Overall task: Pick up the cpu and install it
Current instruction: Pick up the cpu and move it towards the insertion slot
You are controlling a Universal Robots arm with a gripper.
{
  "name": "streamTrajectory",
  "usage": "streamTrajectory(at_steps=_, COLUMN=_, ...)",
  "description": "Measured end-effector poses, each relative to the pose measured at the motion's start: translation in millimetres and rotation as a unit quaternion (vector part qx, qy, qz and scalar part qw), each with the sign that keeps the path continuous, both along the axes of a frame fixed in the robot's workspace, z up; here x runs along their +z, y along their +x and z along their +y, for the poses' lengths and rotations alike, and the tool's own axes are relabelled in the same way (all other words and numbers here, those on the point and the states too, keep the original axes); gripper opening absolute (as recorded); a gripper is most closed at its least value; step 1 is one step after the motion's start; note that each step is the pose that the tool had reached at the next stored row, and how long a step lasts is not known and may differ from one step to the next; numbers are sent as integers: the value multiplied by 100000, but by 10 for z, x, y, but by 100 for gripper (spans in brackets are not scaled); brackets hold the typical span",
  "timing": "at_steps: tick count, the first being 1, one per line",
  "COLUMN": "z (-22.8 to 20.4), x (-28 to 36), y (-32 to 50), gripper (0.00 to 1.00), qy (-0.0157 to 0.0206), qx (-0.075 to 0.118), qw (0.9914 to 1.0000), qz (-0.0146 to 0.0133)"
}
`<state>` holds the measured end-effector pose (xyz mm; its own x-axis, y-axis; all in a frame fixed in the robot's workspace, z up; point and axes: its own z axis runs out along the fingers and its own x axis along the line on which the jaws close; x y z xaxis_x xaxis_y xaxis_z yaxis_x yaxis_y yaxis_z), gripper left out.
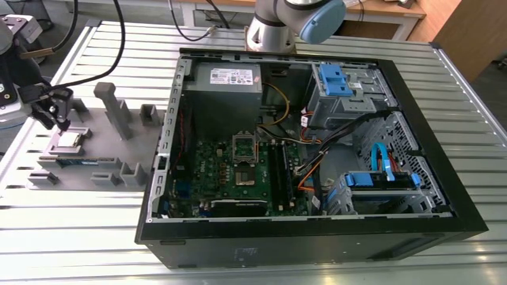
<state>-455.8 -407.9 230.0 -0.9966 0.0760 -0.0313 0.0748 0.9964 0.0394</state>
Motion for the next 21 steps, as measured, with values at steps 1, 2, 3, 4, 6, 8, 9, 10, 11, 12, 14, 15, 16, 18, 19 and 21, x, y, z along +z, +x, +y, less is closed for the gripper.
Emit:
streamTrajectory(at_steps=1, z=0, x=0, y=0, gripper=35, qy=2, qx=0, qw=100000, qz=-1)
streamTrajectory(at_steps=2, z=0, x=0, y=0, gripper=35, qy=1, qx=0, qw=100000, qz=1)
streamTrajectory(at_steps=3, z=0, x=0, y=0, gripper=41, qy=1, qx=2, qw=100000, qz=0)
streamTrajectory(at_steps=4, z=0, x=0, y=0, gripper=47, qy=-1, qx=1, qw=100000, qz=3)
streamTrajectory(at_steps=6, z=0, x=0, y=0, gripper=53, qy=1, qx=0, qw=100000, qz=1)
streamTrajectory(at_steps=8, z=0, x=-1, y=0, gripper=59, qy=0, qx=2, qw=100000, qz=0)
streamTrajectory(at_steps=9, z=0, x=-1, y=0, gripper=59, qy=2, qx=1, qw=100000, qz=-1)
streamTrajectory(at_steps=10, z=0, x=-1, y=0, gripper=59, qy=0, qx=2, qw=100000, qz=0)
streamTrajectory(at_steps=11, z=0, x=-1, y=0, gripper=59, qy=1, qx=1, qw=100000, qz=1)
streamTrajectory(at_steps=12, z=0, x=-1, y=0, gripper=59, qy=1, qx=-1, qw=100000, qz=-1)
streamTrajectory(at_steps=14, z=0, x=-2, y=0, gripper=59, qy=3, qx=0, qw=100000, qz=-3)
streamTrajectory(at_steps=15, z=0, x=-3, y=0, gripper=59, qy=3, qx=1, qw=100000, qz=-8)
streamTrajectory(at_steps=16, z=0, x=-5, y=0, gripper=59, qy=5, qx=1, qw=100000, qz=-6)
streamTrajectory(at_steps=18, z=0, x=-9, y=0, gripper=59, qy=2, qx=0, qw=100000, qz=-2)
streamTrajectory(at_steps=19, z=0, x=-11, y=0, gripper=59, qy=1, qx=3, qw=100000, qz=-1)
streamTrajectory(at_steps=21, z=0, x=-15, y=0, gripper=59, qy=-16, qx=0, qw=100000, qz=-3)
